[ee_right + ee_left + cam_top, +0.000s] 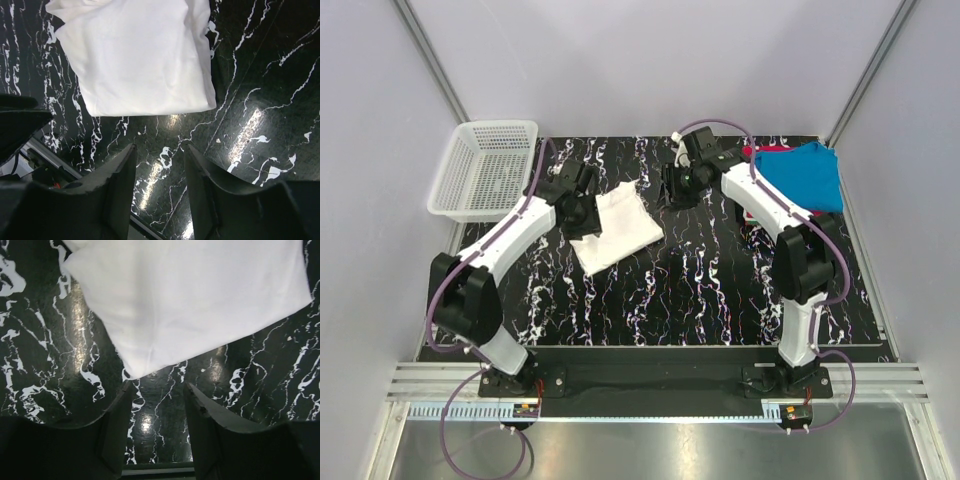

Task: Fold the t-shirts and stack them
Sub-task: Fold the tshirt

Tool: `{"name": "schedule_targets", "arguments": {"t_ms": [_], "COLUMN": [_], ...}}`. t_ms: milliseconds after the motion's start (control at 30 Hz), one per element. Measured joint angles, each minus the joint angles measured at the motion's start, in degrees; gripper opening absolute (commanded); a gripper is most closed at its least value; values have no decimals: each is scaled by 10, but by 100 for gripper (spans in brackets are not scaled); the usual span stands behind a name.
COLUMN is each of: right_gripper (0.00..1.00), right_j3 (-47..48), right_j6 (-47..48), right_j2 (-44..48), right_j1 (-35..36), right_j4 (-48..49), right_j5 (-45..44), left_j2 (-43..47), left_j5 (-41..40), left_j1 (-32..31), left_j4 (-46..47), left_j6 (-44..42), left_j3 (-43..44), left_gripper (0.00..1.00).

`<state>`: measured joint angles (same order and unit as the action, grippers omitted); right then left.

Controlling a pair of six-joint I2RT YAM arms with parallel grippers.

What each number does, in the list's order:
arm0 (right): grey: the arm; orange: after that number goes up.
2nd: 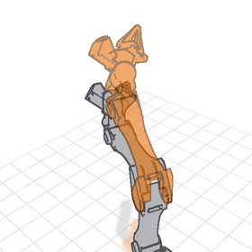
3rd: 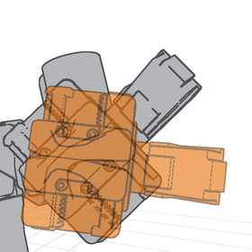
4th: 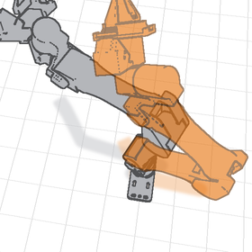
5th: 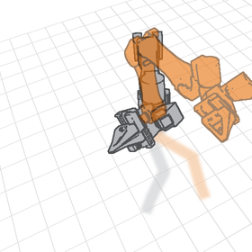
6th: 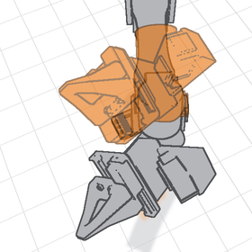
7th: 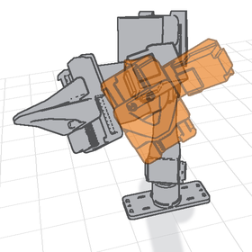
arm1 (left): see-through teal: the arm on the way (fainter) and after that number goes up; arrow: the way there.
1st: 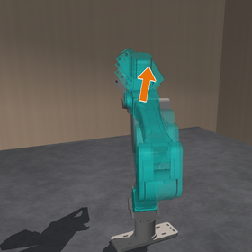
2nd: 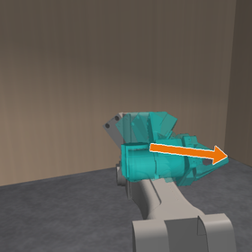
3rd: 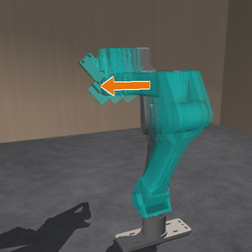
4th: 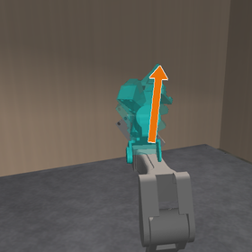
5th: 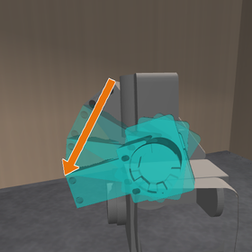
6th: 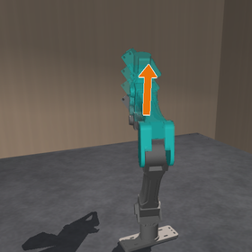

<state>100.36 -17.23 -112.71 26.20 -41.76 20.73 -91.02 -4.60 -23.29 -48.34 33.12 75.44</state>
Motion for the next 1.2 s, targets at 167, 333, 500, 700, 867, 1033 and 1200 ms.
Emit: {"name": "schedule_targets", "arguments": {"t_ms": [167, 333, 500, 700, 867, 1033, 1200], "right_gripper": [48, 53, 54, 47, 44, 47, 44], "right_j3": [59, 111, 119, 146, 184, 202, 195], "right_j6": [-9, -10, -9, -3, -11, -17, -21], "right_j2": [-47, -128, -161, -163, -177, -193, -210], "right_j1": [2, 3, -12, -39, -36, -16, 19], "right_j4": [0, -2, -16, -26, -31, -35, -35], "right_j5": [17, 14, 14, 19, 55, 71, 81], "left_j2": [-72, -110, -83, -38, -62, -125, -175], "left_j5": [19, 45, 67, 88, 106, 106, 114], "left_j1": [-1, 7, 40, 63, 61, 61, 60], "left_j4": [24, 43, 68, 77, 71, 73, 64], "left_j6": [-1, 1, 1, -3, -15, -19, -23], "left_j3": [51, 45, -5, -32, -8, 26, 39], "left_gripper": [48, 54, 59, 54, 50, 52, 50]}}
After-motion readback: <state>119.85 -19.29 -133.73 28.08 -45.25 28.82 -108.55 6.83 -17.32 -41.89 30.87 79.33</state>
